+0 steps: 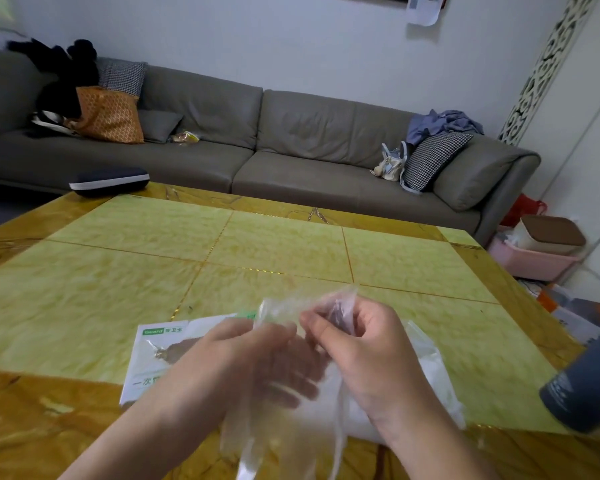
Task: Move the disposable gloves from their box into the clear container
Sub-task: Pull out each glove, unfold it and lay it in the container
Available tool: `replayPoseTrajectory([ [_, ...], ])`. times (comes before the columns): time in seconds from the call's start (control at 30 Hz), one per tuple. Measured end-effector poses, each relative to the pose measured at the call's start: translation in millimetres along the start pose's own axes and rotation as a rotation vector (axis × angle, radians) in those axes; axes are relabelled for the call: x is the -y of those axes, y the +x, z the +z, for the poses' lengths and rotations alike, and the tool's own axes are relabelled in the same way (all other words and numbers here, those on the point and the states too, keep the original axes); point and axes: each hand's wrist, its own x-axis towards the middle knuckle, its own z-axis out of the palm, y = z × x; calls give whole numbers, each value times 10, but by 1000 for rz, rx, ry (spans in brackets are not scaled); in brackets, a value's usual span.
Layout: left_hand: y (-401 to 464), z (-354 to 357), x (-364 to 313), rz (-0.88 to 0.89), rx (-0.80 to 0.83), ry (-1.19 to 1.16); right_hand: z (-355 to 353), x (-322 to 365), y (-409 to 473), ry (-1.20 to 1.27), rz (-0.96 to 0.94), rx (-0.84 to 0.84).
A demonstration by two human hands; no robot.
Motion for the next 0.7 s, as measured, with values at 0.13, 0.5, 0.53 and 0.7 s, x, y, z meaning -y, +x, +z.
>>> replayPoseTrajectory([
  [0.13, -4, 43, 2, 247, -398, 132, 8, -15, -15, 61, 29, 48],
  [0.5, -56, 44, -71, 290, -418, 35, -25, -36, -6, 131, 60, 111],
  [0.53, -58, 45, -69, 295, -404, 50, -35, -31, -3, 131, 46, 121],
  [0.7, -55, -2, -61, 221, -294, 101, -42, -42, 9, 195, 51, 60],
])
